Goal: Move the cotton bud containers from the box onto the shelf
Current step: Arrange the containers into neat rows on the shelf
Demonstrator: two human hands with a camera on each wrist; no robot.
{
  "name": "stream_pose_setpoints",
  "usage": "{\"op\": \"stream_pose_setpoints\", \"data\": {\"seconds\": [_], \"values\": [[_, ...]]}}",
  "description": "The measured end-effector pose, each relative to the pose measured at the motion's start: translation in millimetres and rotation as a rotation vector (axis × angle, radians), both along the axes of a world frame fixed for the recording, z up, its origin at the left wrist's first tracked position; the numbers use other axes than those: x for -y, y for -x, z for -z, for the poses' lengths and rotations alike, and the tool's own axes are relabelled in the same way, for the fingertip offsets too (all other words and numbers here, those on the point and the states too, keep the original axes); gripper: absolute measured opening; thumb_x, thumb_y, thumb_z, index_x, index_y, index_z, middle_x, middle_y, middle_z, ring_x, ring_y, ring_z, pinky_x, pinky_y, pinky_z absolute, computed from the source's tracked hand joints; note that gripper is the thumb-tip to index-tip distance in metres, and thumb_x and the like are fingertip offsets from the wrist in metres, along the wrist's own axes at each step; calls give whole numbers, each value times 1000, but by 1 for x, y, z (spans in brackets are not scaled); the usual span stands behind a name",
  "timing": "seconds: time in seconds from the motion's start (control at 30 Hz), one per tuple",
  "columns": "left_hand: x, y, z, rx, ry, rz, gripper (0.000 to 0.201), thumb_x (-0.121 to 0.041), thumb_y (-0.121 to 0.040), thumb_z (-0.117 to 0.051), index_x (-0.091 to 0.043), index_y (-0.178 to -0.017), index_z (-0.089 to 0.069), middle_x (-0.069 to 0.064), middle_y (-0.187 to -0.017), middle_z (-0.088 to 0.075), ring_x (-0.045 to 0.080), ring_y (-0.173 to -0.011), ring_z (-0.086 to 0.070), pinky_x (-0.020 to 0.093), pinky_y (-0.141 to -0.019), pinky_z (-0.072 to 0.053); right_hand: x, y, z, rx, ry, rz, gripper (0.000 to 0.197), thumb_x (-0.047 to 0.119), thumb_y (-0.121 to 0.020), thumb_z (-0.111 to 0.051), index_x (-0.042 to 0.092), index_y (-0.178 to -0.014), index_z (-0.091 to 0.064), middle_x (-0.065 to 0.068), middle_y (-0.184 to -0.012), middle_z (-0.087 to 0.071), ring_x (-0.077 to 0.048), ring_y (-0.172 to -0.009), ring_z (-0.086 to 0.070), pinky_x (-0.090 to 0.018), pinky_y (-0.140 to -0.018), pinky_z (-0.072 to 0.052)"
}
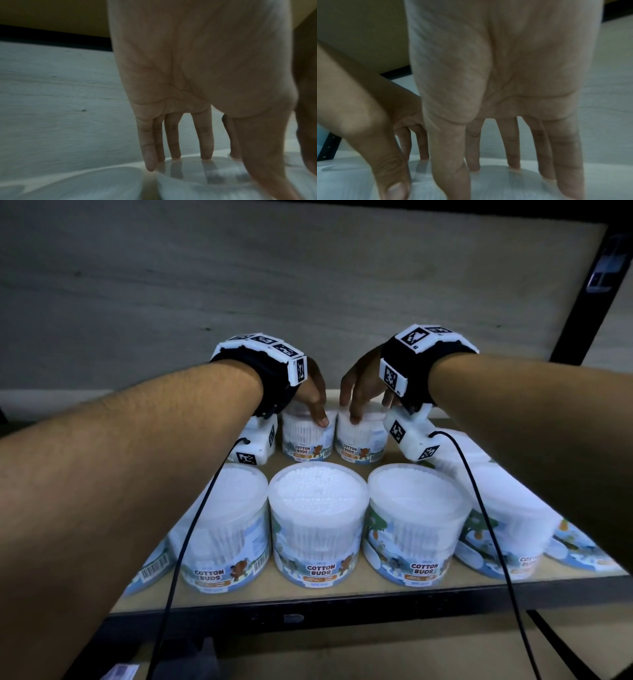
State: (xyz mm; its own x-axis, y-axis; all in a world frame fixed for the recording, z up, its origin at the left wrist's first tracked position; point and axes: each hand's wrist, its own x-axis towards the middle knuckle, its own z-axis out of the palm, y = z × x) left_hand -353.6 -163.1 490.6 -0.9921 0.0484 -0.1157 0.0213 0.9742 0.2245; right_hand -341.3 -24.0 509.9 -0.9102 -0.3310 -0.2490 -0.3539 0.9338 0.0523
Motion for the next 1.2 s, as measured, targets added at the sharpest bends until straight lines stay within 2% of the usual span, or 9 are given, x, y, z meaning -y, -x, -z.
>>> {"op": "stream_pose_setpoints", "data": {"seconds": [0.03, 0.17, 0.23, 0.33, 0.5, 0.67, 0.9, 1.1, 1.2], "values": [[-1, 1, 0, 7, 3, -9, 60, -34, -74, -85, -18, -128, -64, 1, -116, -59, 23, -102, -56, 30, -74, -51, -3, -1, -1, 0, 14, -10, 57, 15, -91, -68, 18, -144, -47, -9, -144, -47, -19, -101, -47, -24, -65, -45], [-4, -1, 2, -10, 21, -13, 57, -34, -73, -84, -9, -121, -67, 6, -112, -67, 24, -92, -61, 23, -58, -47, -9, 9, 2, 8, 74, -16, 59, 9, -86, -74, 28, -138, -52, -3, -147, -45, -24, -124, -46, -36, -99, -48], [-3, 1, 3, -32, 14, -15, 54, -34, -73, -84, -6, -117, -69, 5, -102, -66, 19, -78, -59, 22, -53, -42, -8, 14, 3, 51, 97, -4, 59, 6, -84, -75, 29, -134, -53, -4, -148, -44, -29, -129, -46, -41, -104, -47], [-3, 2, 3, -38, -7, -25, 52, -34, -74, -83, -3, -114, -69, 6, -97, -64, 14, -68, -54, 22, -52, -41, -6, 15, 3, 92, 86, 8, 58, 5, -80, -78, 35, -124, -54, -4, -148, -44, -33, -128, -49, -46, -104, -48], [-4, 5, 4, -26, -17, -43, 55, -35, -76, -83, -4, -118, -67, 7, -103, -64, 21, -86, -56, 23, -53, -41, -5, 14, 1, 101, 64, 12, 58, 3, -75, -80, 38, -114, -56, -1, -143, -50, -30, -126, -51, -47, -103, -48], [-5, 6, 3, 10, -40, -59, 59, -33, -75, -83, -4, -122, -66, 12, -119, -66, 25, -95, -59, 23, -62, -46, -7, 13, 3, 102, 104, 2, 58, 1, -80, -74, 32, -125, -55, -2, -147, -45, -30, -131, -46, -41, -102, -48], [-7, 8, 5, 48, -11, -104, 68, -40, -67, -87, -3, -119, -66, 15, -117, -68, 30, -104, -66, 36, -86, -54, -13, 1, 2, 75, 180, -22, 50, 3, -91, -63, 20, -137, -53, -1, -121, -49, -16, -111, -43, -25, -71, -49], [-12, -6, 1, 15, 66, -90, 65, -40, -69, -86, -6, -119, -66, 10, -116, -68, 22, -86, -60, 24, -63, -48, -16, -5, 1, 88, 193, -27, 48, 4, -93, -62, 18, -137, -53, 3, -117, -48, -12, -108, -41, -28, -81, -48], [-15, -15, -2, 39, 98, -82, 67, -48, -62, -88, -10, -114, -69, 7, -110, -70, 22, -88, -66, 25, -68, -52, -20, -10, -1, 94, 193, -33, 48, 4, -94, -60, 19, -139, -52, 6, -118, -46, -10, -109, -39, -28, -82, -47]]}}
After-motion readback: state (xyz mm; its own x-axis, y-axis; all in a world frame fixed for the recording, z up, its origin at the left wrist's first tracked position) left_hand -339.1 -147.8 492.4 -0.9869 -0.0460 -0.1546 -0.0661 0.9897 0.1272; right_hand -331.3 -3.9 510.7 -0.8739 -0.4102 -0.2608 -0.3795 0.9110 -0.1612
